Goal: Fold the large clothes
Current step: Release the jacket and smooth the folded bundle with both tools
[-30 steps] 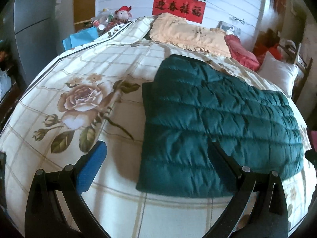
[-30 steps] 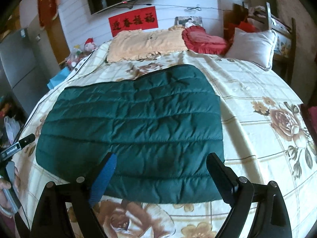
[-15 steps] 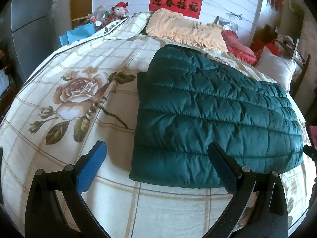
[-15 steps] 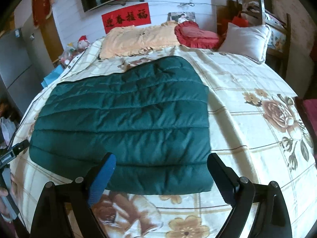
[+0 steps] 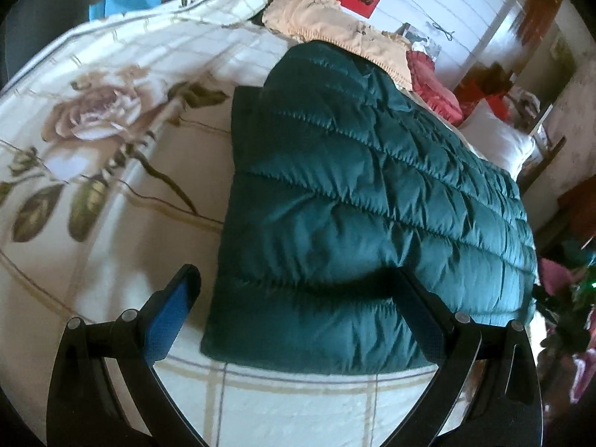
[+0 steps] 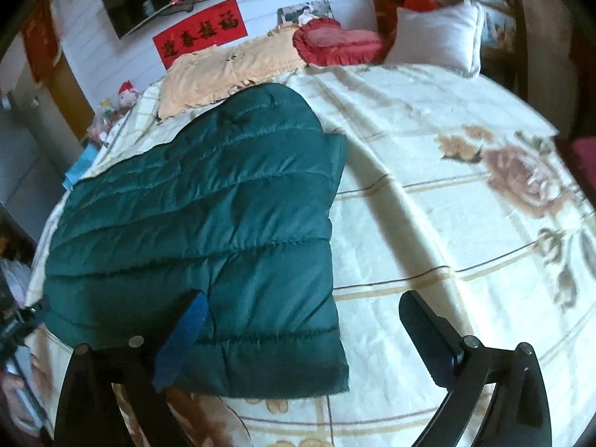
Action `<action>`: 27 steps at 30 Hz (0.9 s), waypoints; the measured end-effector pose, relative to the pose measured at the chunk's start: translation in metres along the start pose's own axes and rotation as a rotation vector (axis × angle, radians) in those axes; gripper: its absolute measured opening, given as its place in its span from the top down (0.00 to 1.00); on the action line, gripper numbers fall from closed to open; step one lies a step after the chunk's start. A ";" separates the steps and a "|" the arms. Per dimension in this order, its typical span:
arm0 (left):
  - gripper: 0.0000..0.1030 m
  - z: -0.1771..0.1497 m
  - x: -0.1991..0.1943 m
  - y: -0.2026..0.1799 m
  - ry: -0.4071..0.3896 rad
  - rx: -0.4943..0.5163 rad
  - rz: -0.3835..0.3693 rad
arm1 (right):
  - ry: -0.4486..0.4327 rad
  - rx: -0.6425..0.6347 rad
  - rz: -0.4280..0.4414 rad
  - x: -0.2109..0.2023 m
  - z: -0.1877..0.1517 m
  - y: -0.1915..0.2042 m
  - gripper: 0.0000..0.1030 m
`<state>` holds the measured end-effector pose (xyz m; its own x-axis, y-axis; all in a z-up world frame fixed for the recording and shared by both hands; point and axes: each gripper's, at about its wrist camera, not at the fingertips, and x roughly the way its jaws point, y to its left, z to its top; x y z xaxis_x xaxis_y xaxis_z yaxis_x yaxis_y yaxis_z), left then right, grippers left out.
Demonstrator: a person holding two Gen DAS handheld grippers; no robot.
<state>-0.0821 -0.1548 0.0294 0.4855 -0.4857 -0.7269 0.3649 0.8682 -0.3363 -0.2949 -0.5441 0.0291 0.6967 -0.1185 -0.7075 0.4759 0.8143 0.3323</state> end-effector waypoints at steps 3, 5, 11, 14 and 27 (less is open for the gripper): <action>0.01 0.004 0.010 0.001 0.028 -0.023 -0.037 | 0.015 0.021 0.081 0.013 0.007 -0.002 0.01; 0.00 0.007 0.016 0.002 0.046 -0.046 -0.059 | 0.028 0.036 0.126 0.021 0.010 -0.002 0.01; 0.00 0.011 0.020 -0.001 0.038 -0.066 -0.056 | 0.058 0.100 0.250 0.043 0.018 -0.001 0.00; 0.00 0.010 0.019 -0.002 0.037 -0.074 -0.046 | 0.082 0.111 0.284 0.052 0.018 0.010 0.00; 0.47 0.010 -0.015 -0.013 -0.022 0.016 -0.051 | 0.006 0.035 0.225 0.012 0.020 0.039 0.52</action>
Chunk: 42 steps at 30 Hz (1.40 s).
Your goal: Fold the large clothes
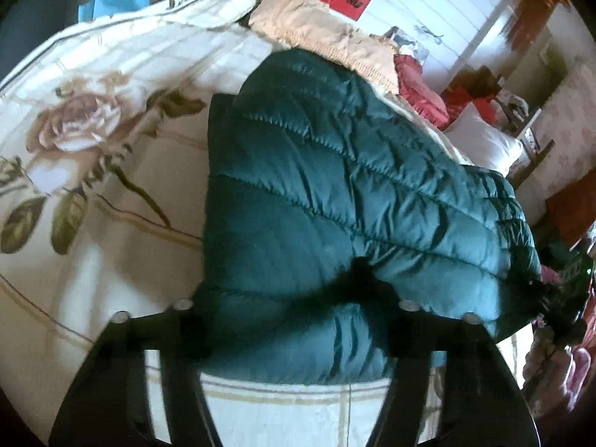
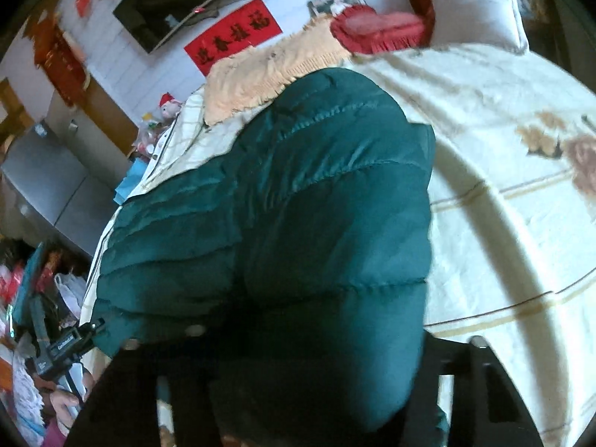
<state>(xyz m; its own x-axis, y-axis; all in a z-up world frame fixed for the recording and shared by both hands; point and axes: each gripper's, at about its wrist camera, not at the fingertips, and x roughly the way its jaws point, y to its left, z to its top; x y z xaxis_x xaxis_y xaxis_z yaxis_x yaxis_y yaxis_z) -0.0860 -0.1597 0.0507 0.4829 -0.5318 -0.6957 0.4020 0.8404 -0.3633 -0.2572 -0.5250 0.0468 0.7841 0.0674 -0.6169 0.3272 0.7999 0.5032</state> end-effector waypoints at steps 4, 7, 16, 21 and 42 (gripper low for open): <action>0.50 -0.004 -0.028 -0.005 -0.012 0.023 -0.034 | -0.004 -0.019 0.022 -0.021 -0.004 0.013 0.54; 0.50 -0.017 -0.051 -0.013 -0.015 0.072 -0.043 | 0.006 -0.042 0.052 -0.040 -0.015 0.022 0.54; 0.50 -0.084 -0.089 -0.010 0.054 0.118 -0.037 | 0.081 -0.024 0.076 -0.085 -0.070 0.011 0.53; 0.31 -0.101 -0.079 0.003 0.054 0.037 0.015 | 0.092 -0.026 -0.139 -0.070 -0.082 -0.012 0.25; 0.31 -0.128 -0.138 -0.095 -0.192 0.221 0.234 | -0.157 -0.256 -0.236 -0.134 -0.126 0.115 0.15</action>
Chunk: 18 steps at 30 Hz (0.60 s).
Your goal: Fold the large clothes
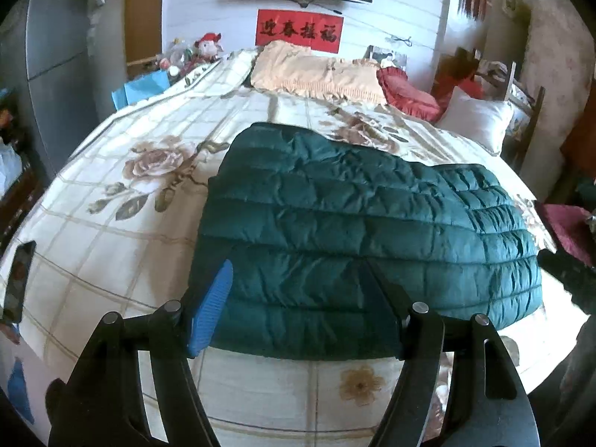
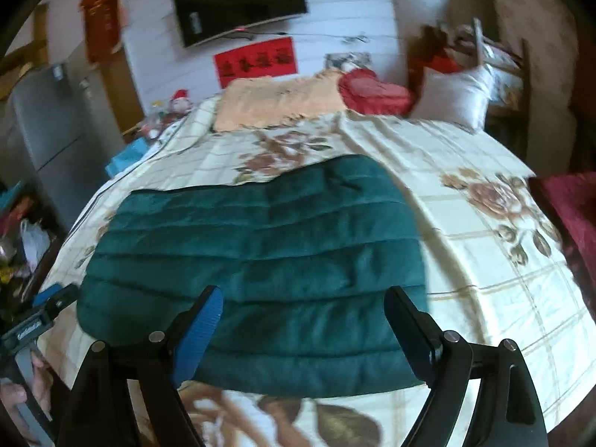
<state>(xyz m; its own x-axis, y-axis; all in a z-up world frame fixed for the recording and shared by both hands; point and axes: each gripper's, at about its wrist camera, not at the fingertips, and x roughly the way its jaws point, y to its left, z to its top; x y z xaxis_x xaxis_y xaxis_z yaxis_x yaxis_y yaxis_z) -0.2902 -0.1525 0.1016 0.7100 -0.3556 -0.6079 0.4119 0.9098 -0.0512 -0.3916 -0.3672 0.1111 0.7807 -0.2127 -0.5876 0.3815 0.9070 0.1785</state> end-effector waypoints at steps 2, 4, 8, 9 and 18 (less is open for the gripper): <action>0.31 -0.003 -0.003 -0.007 -0.019 0.021 0.015 | -0.007 -0.024 0.005 -0.002 -0.007 0.015 0.11; 0.31 -0.006 -0.005 -0.012 -0.027 0.039 0.020 | -0.008 -0.040 0.014 -0.001 -0.012 0.027 0.11; 0.31 -0.010 -0.007 -0.017 -0.039 0.061 0.047 | -0.003 -0.053 0.022 0.000 -0.020 0.038 0.11; 0.31 -0.010 -0.007 -0.019 -0.042 0.063 0.055 | 0.000 -0.053 0.020 0.001 -0.022 0.040 0.11; 0.31 -0.015 -0.014 -0.022 -0.097 0.076 0.063 | 0.011 -0.038 0.005 0.005 -0.029 0.046 0.11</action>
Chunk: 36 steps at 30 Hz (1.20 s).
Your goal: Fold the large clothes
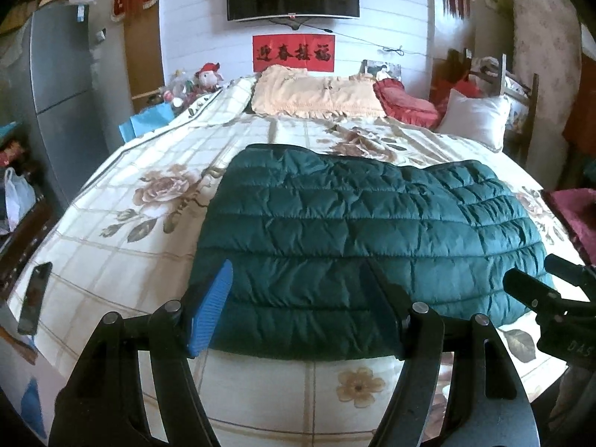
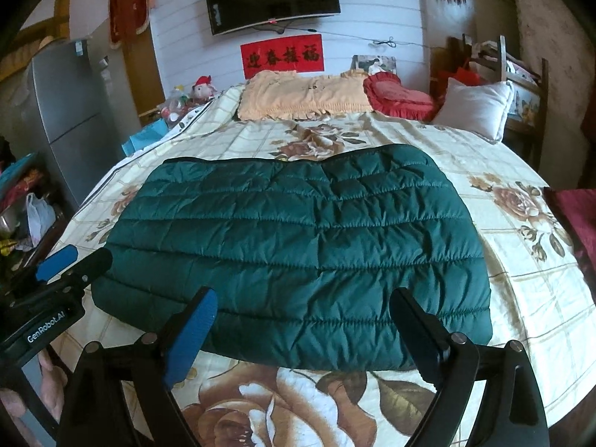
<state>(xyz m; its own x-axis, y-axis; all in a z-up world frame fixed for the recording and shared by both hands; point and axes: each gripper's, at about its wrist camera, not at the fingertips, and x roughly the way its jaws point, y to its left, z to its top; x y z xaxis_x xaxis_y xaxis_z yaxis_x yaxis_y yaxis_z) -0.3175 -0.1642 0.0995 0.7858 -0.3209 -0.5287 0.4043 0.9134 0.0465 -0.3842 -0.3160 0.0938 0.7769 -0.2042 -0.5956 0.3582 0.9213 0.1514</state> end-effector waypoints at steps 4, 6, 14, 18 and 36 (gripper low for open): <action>0.31 0.000 0.000 0.000 0.006 -0.011 -0.004 | -0.007 0.005 -0.013 -0.001 0.001 0.001 0.11; 0.31 0.000 0.001 0.000 0.011 -0.011 -0.003 | -0.008 0.014 -0.014 -0.002 0.001 0.000 0.11; 0.31 0.001 0.006 -0.002 0.041 -0.015 -0.003 | -0.003 0.023 -0.024 -0.002 0.000 -0.003 0.10; 0.31 0.002 0.008 -0.002 0.056 -0.019 -0.005 | -0.001 0.022 -0.024 -0.002 0.000 -0.003 0.10; 0.31 0.001 0.013 0.000 0.074 -0.029 -0.011 | 0.010 0.024 -0.022 0.000 -0.001 0.000 0.10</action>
<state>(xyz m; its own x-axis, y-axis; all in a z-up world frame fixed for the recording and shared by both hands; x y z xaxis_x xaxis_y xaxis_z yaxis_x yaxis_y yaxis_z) -0.3068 -0.1685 0.0940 0.7443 -0.3127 -0.5902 0.3981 0.9172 0.0161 -0.3845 -0.3153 0.0925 0.7634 -0.2209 -0.6069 0.3879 0.9082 0.1573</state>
